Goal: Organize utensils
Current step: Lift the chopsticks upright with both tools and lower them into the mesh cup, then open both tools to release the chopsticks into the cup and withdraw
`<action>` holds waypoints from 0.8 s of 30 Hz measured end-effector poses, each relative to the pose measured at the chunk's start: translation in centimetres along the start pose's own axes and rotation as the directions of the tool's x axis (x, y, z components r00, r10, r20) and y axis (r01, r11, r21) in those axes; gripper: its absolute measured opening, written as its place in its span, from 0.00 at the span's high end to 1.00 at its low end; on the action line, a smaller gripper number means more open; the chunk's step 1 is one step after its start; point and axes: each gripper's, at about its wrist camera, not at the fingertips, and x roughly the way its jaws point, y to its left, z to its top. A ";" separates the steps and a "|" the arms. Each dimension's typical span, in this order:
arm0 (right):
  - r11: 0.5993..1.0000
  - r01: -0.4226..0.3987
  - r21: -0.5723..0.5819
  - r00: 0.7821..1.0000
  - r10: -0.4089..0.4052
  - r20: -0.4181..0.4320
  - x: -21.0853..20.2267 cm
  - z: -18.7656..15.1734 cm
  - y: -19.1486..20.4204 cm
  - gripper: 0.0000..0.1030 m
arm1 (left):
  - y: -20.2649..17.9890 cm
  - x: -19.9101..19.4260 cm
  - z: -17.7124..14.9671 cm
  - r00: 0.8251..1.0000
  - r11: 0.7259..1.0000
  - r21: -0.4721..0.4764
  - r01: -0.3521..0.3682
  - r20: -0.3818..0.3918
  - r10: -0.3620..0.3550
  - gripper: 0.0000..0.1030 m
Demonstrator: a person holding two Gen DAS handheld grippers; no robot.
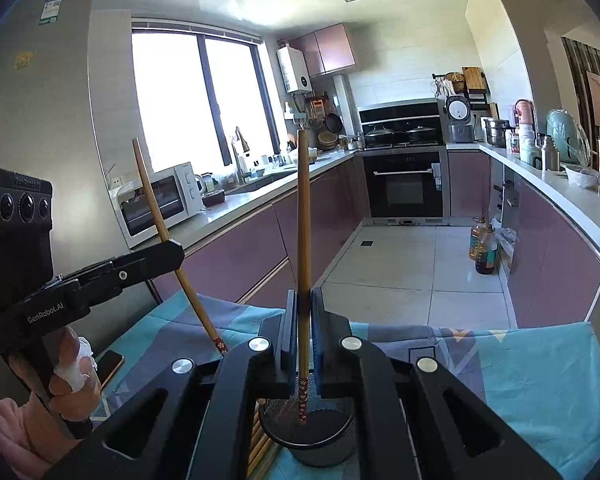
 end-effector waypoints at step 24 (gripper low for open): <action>0.997 0.045 0.070 0.974 -0.028 -0.226 6.6 -2.4 -1.8 0.90 | 1.0 8.1 -7.1 0.970 0.999 -0.031 0.005 -0.243 -0.013 0.82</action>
